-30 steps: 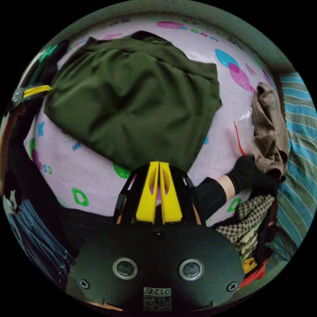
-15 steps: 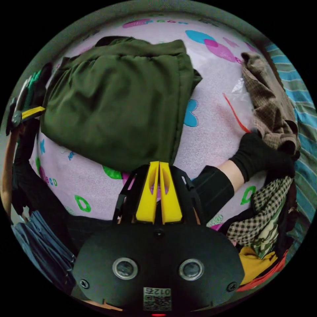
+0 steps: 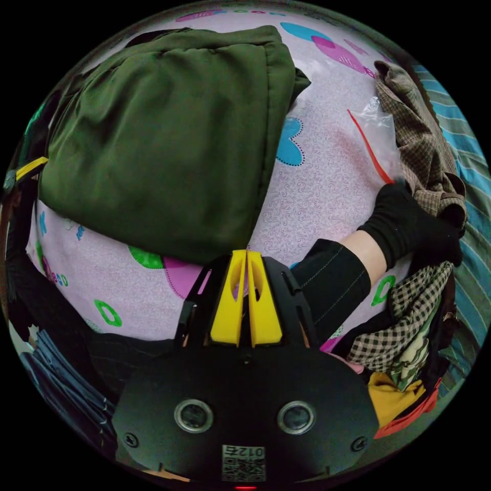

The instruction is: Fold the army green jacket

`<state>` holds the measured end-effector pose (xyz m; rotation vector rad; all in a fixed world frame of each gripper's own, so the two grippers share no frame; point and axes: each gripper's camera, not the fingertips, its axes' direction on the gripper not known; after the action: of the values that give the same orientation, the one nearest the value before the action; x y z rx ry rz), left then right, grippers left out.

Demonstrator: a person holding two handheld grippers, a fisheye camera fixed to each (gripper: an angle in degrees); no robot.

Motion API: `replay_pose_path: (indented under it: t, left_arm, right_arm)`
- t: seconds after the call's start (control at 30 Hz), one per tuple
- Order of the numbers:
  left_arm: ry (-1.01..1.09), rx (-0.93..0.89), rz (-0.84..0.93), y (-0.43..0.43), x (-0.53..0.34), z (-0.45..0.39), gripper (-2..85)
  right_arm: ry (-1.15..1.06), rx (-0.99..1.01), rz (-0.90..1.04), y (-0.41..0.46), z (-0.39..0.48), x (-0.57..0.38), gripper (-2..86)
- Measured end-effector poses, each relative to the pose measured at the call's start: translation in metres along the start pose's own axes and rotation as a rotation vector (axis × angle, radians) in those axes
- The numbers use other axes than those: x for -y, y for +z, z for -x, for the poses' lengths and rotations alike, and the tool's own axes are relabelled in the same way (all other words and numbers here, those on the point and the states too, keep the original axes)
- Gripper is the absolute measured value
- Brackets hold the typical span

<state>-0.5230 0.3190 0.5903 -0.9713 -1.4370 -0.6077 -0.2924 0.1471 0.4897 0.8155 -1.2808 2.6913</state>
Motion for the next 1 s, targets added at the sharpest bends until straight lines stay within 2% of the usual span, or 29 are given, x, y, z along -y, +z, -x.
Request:
replay_pose_path:
  t: [0.2,0.37,0.5,0.6,0.7,0.87,1.0]
  left_arm:
    - [-0.050,-0.140,-0.013,-0.029,-0.003,0.041,0.6]
    - [-0.138,-0.162,-0.194,-0.085,0.013,0.082,0.7]
    - [-0.158,-0.020,-0.219,-0.100,0.066,0.093,0.7]
    - [-0.164,0.019,-0.122,-0.083,0.095,0.107,0.8]
    - [-0.136,0.010,-0.042,-0.066,0.104,0.118,0.8]
    - [-0.111,0.025,-0.022,-0.065,0.101,0.133,0.7]
    - [-0.163,-0.081,-0.038,-0.080,0.087,0.170,0.8]
  right_arm:
    - [-0.009,-0.020,0.035,-0.004,-0.018,-0.001,-0.8]
    - [-0.003,-0.010,-0.257,-0.055,-0.026,0.020,-0.8]
    - [0.014,-0.043,-0.374,-0.068,-0.023,0.057,-0.8]
    - [0.030,-0.053,-0.368,-0.059,-0.027,0.089,-0.8]
    - [0.011,-0.023,-0.258,-0.032,-0.037,0.118,-0.8]
    - [0.009,0.022,-0.193,-0.005,-0.059,0.132,-0.9]
    - [0.034,0.068,-0.201,0.005,-0.077,0.127,-0.8]
